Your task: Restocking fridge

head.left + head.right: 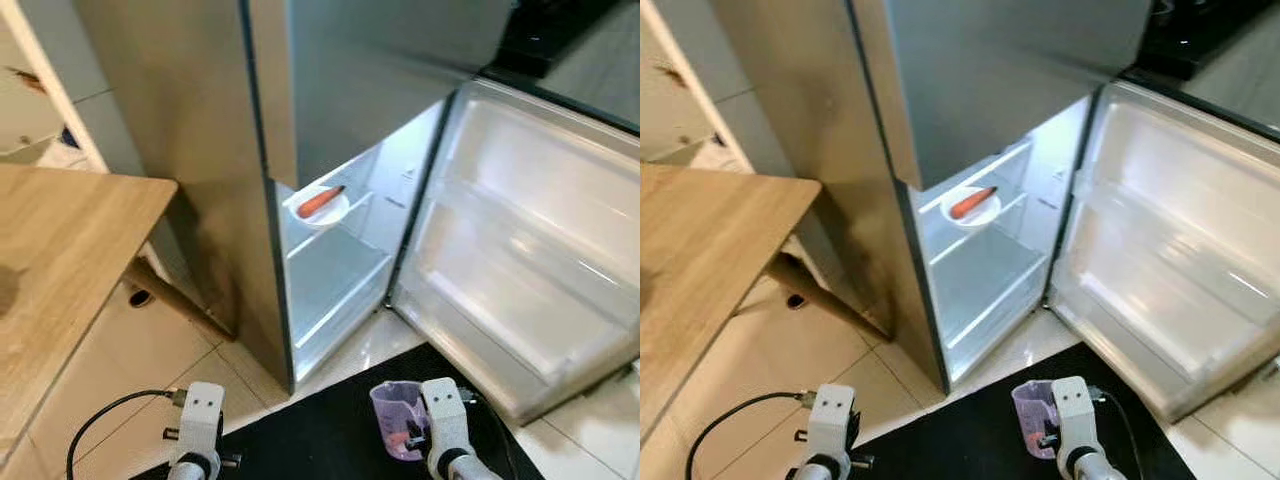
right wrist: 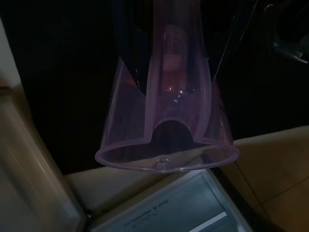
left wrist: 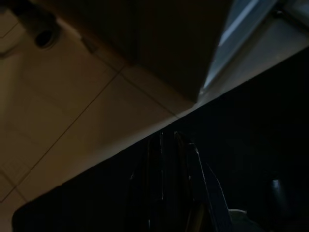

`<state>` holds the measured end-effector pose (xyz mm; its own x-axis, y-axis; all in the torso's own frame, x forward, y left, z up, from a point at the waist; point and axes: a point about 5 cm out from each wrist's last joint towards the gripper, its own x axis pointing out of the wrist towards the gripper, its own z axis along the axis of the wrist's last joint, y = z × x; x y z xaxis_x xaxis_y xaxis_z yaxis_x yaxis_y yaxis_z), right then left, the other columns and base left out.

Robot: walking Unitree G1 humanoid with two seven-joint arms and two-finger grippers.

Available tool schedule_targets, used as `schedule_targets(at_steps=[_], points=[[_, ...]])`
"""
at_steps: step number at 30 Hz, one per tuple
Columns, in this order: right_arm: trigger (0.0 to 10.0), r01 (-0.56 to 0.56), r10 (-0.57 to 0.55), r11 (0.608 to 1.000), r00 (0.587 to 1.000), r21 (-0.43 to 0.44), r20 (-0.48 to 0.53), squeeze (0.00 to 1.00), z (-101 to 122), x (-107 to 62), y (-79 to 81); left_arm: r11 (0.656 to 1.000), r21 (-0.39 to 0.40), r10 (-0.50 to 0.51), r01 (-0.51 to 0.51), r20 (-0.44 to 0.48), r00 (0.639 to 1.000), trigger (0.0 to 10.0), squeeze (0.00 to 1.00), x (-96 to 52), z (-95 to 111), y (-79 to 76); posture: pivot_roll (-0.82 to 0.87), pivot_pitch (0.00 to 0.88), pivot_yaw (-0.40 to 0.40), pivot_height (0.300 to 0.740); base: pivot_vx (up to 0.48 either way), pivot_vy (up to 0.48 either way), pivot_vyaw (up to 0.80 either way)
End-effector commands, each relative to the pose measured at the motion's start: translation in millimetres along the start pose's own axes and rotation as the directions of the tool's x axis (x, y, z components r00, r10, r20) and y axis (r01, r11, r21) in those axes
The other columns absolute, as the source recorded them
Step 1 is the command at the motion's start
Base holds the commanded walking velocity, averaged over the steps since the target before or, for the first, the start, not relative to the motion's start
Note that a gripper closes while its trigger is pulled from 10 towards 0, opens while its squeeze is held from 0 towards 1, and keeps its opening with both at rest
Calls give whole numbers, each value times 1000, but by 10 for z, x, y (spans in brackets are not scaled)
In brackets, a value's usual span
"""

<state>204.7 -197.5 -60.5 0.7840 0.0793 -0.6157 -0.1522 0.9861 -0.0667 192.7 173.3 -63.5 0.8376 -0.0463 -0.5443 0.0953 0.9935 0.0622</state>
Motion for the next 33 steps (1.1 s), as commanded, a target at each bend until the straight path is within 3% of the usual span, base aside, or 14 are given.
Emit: schedule_targets(at_steps=[1, 12, 31, 33], points=[[10000, -9, 9, 1000, 1000, -7, -23, 0, -59, -19, 24, 1000, -13, 11, -11, -39, 999, 10000, 0, -21, -74, -39, -120, 103, 13, 740, 0, 0, 800], [10000, -17, 17, 1000, 999, -23, -30, 0, -65, -20, 31, 999, -24, 26, -28, -67, 997, 10000, 0, -39, -121, -2, -111, 98, 6, 740, 0, 0, 800], [10000, 5, -6, 1000, 999, -25, -46, 0, -121, -47, 13, 998, 40, -38, 40, -66, 997, 10000, 0, -48, -132, -74, -113, 90, 16, 740, 0, 0, 800], [10000, 45, -42, 998, 996, 38, -76, 0, -166, -61, -27, 998, 39, -40, 43, -63, 997, 10000, 0, -47, -129, -86, -113, 91, 16, 740, 0, 0, 0]])
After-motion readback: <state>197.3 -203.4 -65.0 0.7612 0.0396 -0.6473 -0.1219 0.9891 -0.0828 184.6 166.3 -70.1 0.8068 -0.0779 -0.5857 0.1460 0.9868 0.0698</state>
